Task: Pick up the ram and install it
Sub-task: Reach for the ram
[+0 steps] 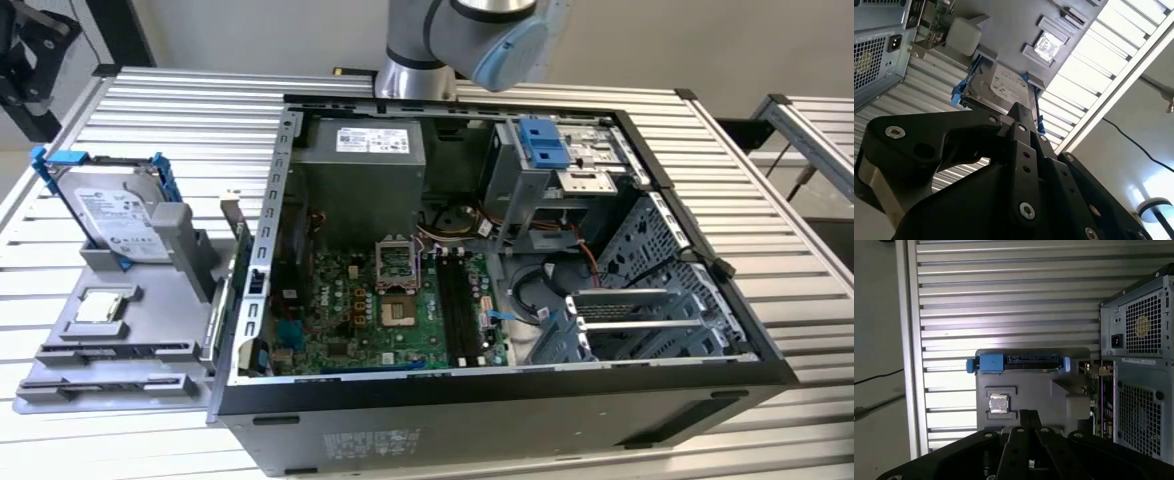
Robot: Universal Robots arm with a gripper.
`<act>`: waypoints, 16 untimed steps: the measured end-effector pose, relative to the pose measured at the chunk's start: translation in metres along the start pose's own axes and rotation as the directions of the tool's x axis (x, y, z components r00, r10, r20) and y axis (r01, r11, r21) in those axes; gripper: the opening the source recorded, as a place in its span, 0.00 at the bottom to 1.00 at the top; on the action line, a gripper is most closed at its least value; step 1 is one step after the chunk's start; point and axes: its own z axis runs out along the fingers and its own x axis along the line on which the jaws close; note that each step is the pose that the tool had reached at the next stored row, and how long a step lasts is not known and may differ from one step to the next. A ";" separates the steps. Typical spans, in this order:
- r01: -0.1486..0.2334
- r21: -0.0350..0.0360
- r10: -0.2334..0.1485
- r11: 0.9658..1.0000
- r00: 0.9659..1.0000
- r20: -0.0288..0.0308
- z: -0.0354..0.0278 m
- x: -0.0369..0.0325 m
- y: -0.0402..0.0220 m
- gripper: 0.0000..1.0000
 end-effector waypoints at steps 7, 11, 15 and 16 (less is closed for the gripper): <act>0.000 0.000 0.000 1.000 1.000 0.000 -0.0003 0.0003 -0.0042 0.00; 0.000 0.000 0.000 1.000 1.000 0.000 -0.0008 -0.0007 -0.0199 0.00; 0.000 0.000 0.000 1.000 1.000 0.000 -0.0012 -0.0015 -0.0341 0.00; 0.000 0.000 0.000 1.000 1.000 0.000 -0.0013 -0.0017 -0.0379 0.00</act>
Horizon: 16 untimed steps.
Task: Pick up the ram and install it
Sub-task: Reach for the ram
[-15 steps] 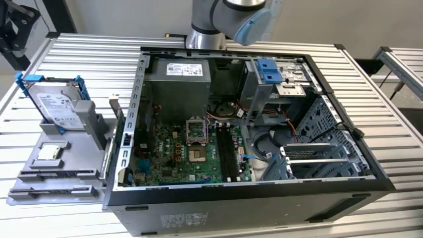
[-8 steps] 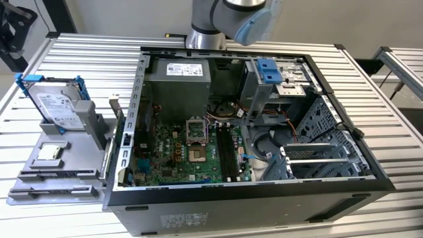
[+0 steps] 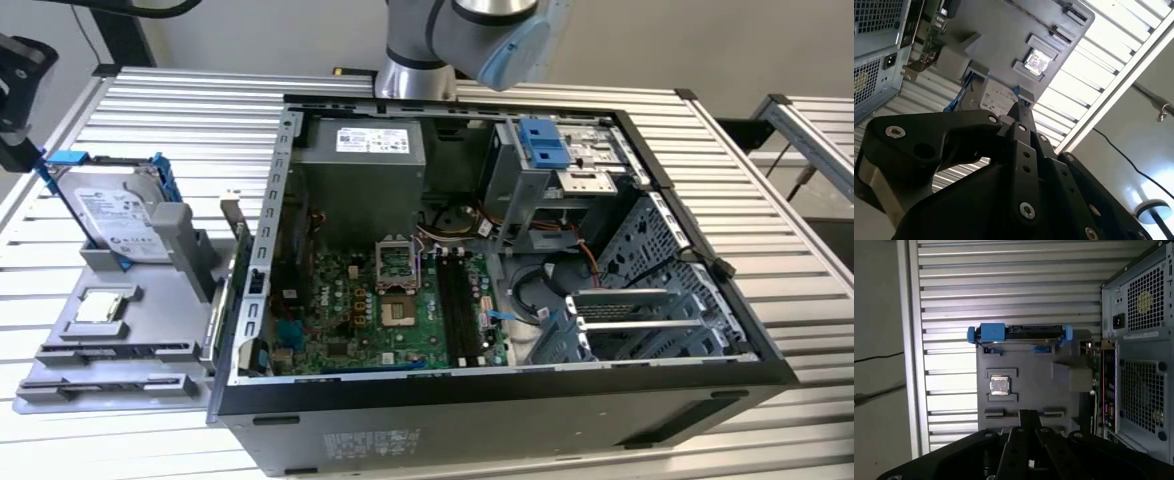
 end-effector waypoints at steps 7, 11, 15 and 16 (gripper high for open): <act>0.000 -0.001 0.000 1.000 1.000 0.000 0.0001 -0.0013 -0.0276 0.00; 0.000 -0.001 0.000 1.000 1.000 0.000 0.0004 -0.0003 -0.0409 0.00; 0.004 -0.001 -0.004 1.000 1.000 0.000 0.0011 0.0036 -0.0485 0.00; 0.009 -0.001 -0.009 1.000 1.000 0.000 0.0012 0.0044 -0.0497 0.00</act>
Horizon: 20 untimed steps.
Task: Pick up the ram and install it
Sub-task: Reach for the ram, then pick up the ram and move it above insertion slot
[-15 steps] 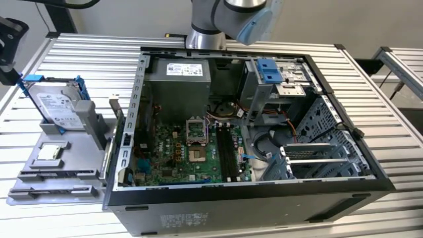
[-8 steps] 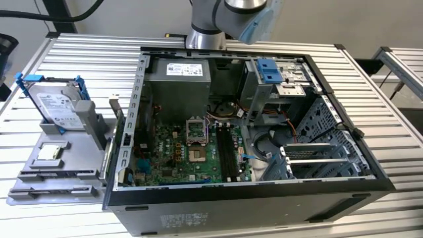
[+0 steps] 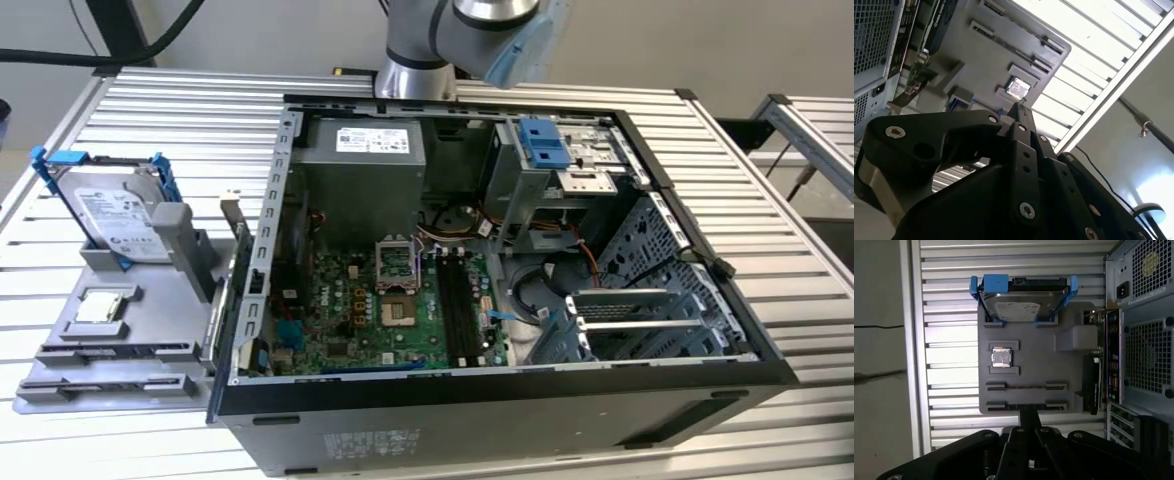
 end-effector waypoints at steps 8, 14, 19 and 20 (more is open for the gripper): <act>0.011 0.000 -0.011 1.000 1.000 -0.001 0.0002 0.0057 -0.0087 0.00; 0.011 0.000 -0.011 1.000 1.000 -0.001 0.0000 0.0049 -0.0265 0.00; 0.011 0.000 -0.011 1.000 1.000 -0.001 0.0000 0.0045 -0.0355 0.00; 0.011 0.000 -0.011 1.000 1.000 0.000 0.0000 0.0044 -0.0355 0.00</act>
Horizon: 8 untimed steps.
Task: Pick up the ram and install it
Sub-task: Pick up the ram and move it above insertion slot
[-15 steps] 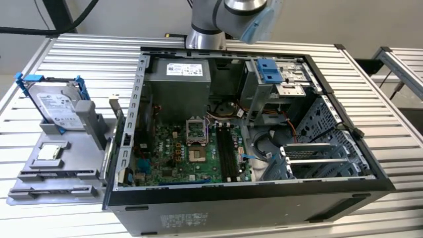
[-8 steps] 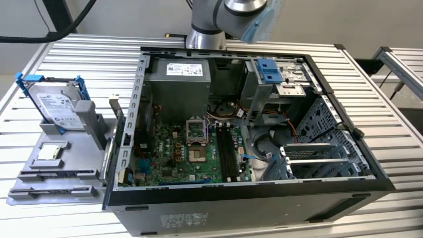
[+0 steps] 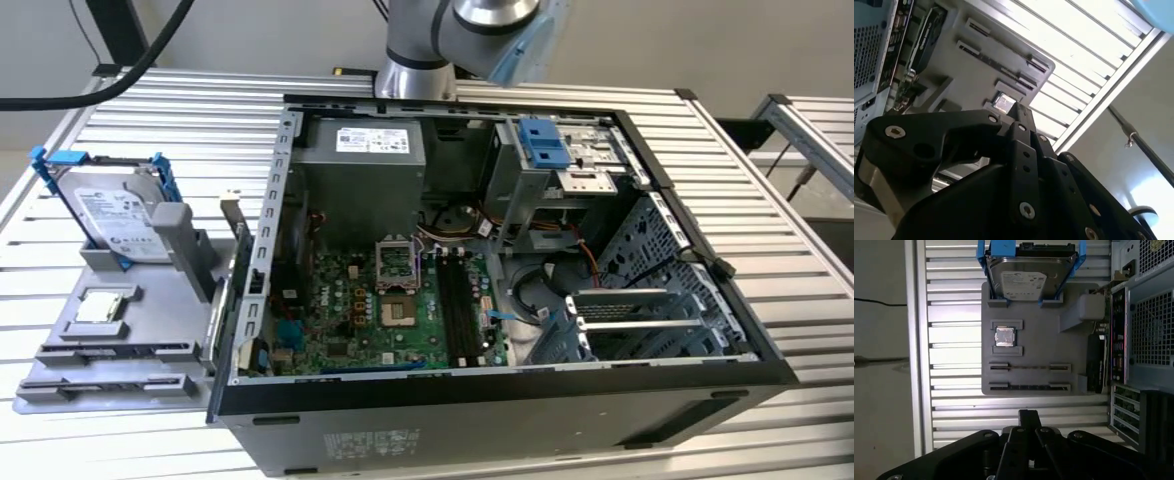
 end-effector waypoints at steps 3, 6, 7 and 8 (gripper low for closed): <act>0.000 0.000 0.000 1.000 1.000 0.000 -0.0001 0.0000 -0.0001 0.00; 0.000 0.000 0.000 1.000 1.000 0.000 -0.0001 0.0000 -0.0008 0.00; 0.000 0.000 0.000 1.000 1.000 0.000 -0.0001 0.0000 -0.0008 0.00; 0.000 0.000 0.000 1.000 1.000 0.000 -0.0001 0.0000 -0.0009 0.00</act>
